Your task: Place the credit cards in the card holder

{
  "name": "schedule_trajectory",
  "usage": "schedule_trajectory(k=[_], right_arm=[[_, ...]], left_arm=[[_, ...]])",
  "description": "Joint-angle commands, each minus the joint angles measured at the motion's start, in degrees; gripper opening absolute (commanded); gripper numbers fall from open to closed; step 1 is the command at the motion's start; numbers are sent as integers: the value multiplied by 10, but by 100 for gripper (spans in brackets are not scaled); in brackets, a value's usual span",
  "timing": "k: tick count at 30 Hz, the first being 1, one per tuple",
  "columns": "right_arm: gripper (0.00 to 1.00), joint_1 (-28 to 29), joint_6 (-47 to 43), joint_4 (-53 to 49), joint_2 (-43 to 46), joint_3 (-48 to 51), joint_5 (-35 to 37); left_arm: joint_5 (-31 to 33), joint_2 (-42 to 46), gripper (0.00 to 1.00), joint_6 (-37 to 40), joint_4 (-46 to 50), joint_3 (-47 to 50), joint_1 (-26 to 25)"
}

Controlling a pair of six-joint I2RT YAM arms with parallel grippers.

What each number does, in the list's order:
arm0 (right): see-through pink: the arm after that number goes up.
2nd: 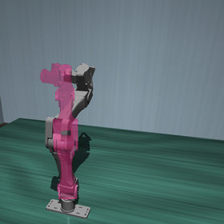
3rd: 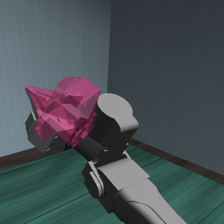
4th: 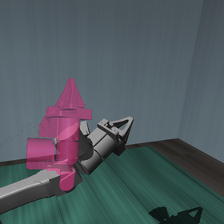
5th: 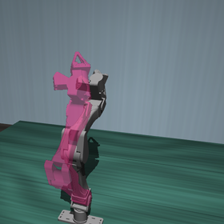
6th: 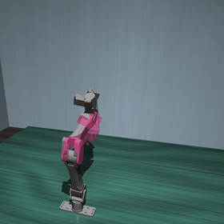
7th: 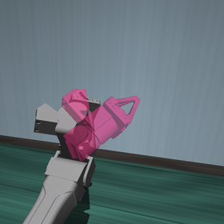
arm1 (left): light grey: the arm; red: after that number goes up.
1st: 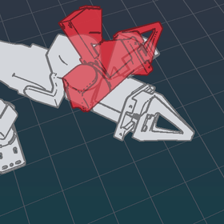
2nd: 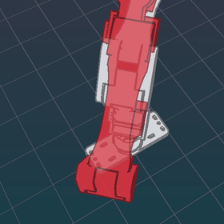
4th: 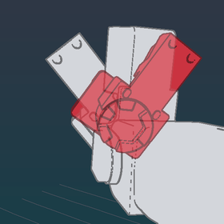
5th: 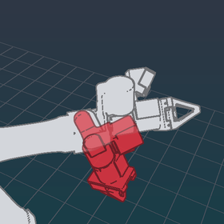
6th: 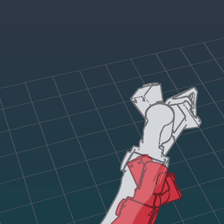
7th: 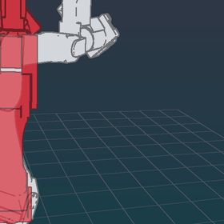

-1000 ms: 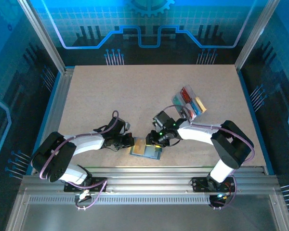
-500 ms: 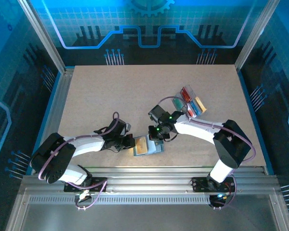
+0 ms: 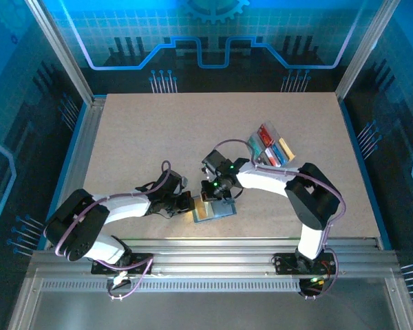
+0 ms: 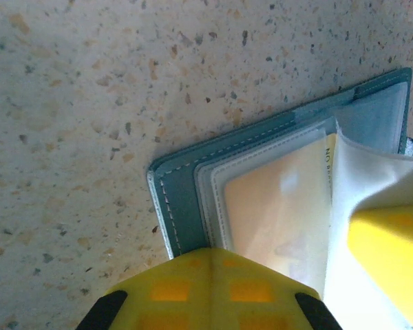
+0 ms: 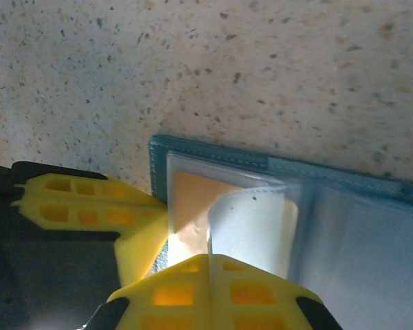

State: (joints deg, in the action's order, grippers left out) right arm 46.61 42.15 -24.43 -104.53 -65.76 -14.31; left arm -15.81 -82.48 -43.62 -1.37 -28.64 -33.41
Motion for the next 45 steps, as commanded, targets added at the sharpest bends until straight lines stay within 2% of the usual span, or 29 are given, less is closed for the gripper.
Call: schedule_trajectory(k=[1, 7, 12, 17, 20, 23, 28, 31, 34, 38, 41, 45], right_arm=[[2, 7, 7, 39, -23, -10, -47], [13, 11, 8, 51, -49, -17, -54], [34, 15, -4, 39, -57, -25, -45], [47, 20, -17, 46, -63, -46, -71], [49, 17, -23, 44, -73, -69, -100], [50, 13, -38, 22, -56, -82, -88], [57, 7, -110, -101, -1, -137, 26], [57, -10, -130, -156, 17, -162, 65], [56, -34, -138, -177, 47, -154, 92], [49, -88, -153, -208, 111, -131, 161], [48, -146, -163, -250, 146, -134, 253], [54, -213, -169, -290, 166, -142, 412]], left_arm=[[10, 10, 2, -7, 44, 9, -6], [27, 62, 10, -2, 103, 2, -1], [39, 130, 16, 2, 155, 3, 11], [40, 178, 17, 12, 194, 0, 33], [41, 200, 18, 17, 212, -3, 42], [39, 211, 20, 24, 225, -9, 44], [34, 207, 20, 33, 224, -19, 44], [31, 194, 20, 41, 224, -35, 44], [25, 185, 20, 44, 220, -49, 43], [15, 170, 19, 52, 216, -76, 37], [14, 141, 19, 61, 212, -104, 27], [4, 90, 18, 63, 187, -131, 8]])
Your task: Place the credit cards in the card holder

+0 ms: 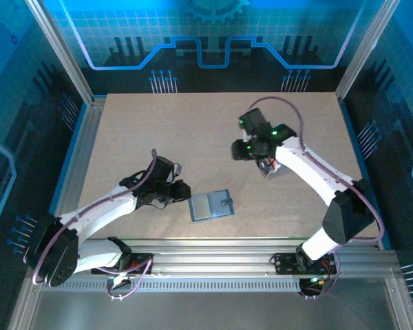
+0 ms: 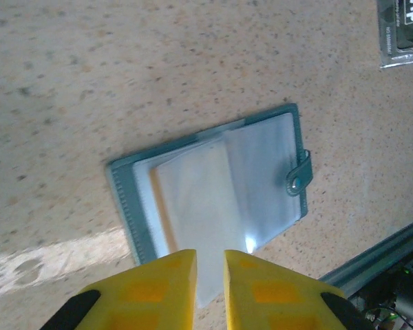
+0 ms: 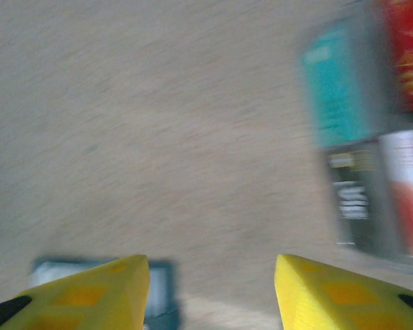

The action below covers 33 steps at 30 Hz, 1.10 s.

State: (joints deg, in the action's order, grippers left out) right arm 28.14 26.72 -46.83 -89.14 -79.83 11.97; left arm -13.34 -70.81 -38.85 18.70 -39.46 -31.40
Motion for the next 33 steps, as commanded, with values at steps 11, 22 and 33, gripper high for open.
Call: schedule_trajectory(k=[11, 22, 33], right_arm=[[61, -147, -56, -68, -72, -26, 245], [61, -185, -72, -48, -124, -53, 209], [61, -192, -74, -37, -144, -58, 167]], left_arm=[[-36, -93, 17, 6, -54, -39, -31], [-38, -105, 16, -3, -67, -30, -31], [-38, -109, 15, -6, -74, -24, -31]])
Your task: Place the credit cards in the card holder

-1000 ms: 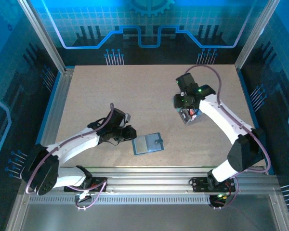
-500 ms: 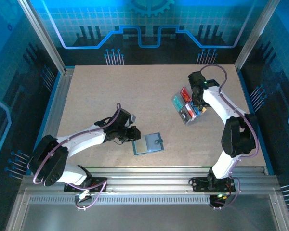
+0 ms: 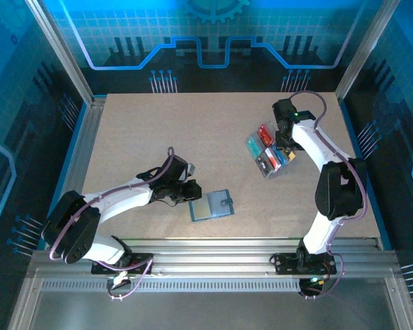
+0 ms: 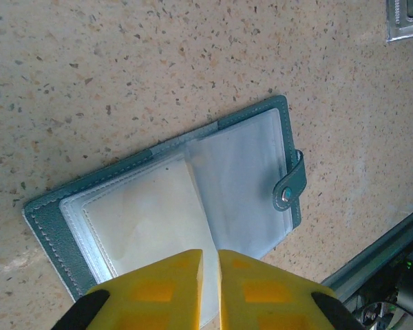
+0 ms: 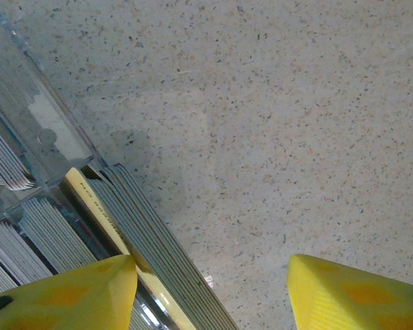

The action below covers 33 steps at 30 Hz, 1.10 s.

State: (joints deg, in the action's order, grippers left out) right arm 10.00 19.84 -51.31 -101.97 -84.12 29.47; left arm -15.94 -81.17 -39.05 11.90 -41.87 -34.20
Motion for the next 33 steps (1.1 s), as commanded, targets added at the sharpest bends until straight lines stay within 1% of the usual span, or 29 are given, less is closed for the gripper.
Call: schedule_trajectory(k=[1, 5, 11, 21, 26, 33], right_arm=[[61, -10, -5, 8, -18, -16, -7], [59, -10, -2, 3, -23, -17, 17], [56, -10, 2, 8, 5, -14, 45], [43, -10, -6, 2, 11, -25, 45], [41, -9, -7, -1, 12, -28, 45], [33, -9, -10, -5, 13, -35, 45]], left_arm=[[-11, -6, 15, -4, -6, 0, -4], [-10, -6, 15, -5, -5, -1, -4], [-8, -8, 14, -5, -2, -2, -4], [-6, -8, 14, -5, -2, -1, -4], [-6, -9, 14, -5, -3, -1, -4], [-5, -10, 14, -6, -4, 0, -4]])
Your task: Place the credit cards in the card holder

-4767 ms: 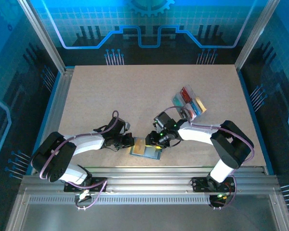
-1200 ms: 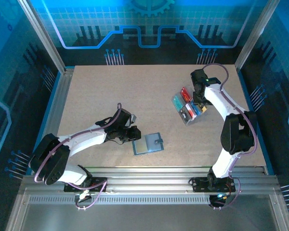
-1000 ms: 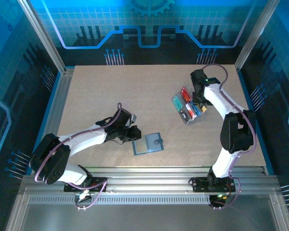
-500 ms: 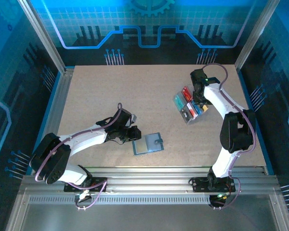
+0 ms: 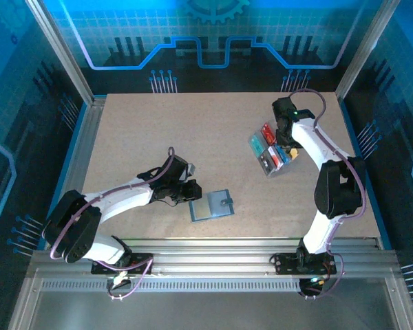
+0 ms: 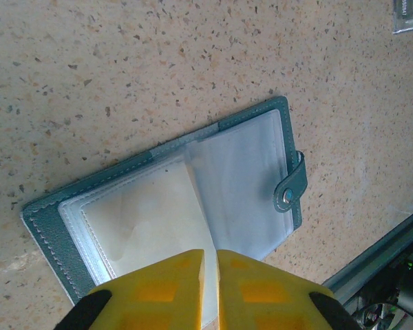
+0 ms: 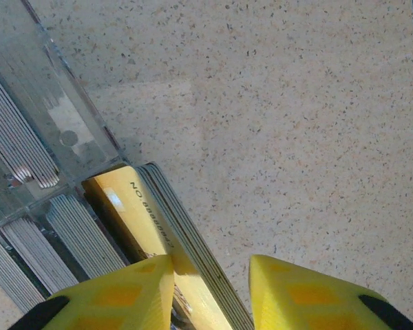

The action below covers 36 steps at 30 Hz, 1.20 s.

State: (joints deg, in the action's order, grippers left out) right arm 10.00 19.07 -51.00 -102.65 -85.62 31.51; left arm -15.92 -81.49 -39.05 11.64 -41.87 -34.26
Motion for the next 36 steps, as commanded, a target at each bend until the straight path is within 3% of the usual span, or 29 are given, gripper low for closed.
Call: schedule_trajectory(k=[1, 26, 36], right_arm=[[32, -9, -4, -9, 20, -21, 24], [3, 1, -18, -26, 19, -33, -19], [0, 4, -28, -43, 21, -55, -62]], left_arm=[[-6, -6, 14, -6, -1, 1, -3], [-3, -3, 13, -5, 1, 4, -4], [1, 2, 13, -2, 7, 5, -3]])
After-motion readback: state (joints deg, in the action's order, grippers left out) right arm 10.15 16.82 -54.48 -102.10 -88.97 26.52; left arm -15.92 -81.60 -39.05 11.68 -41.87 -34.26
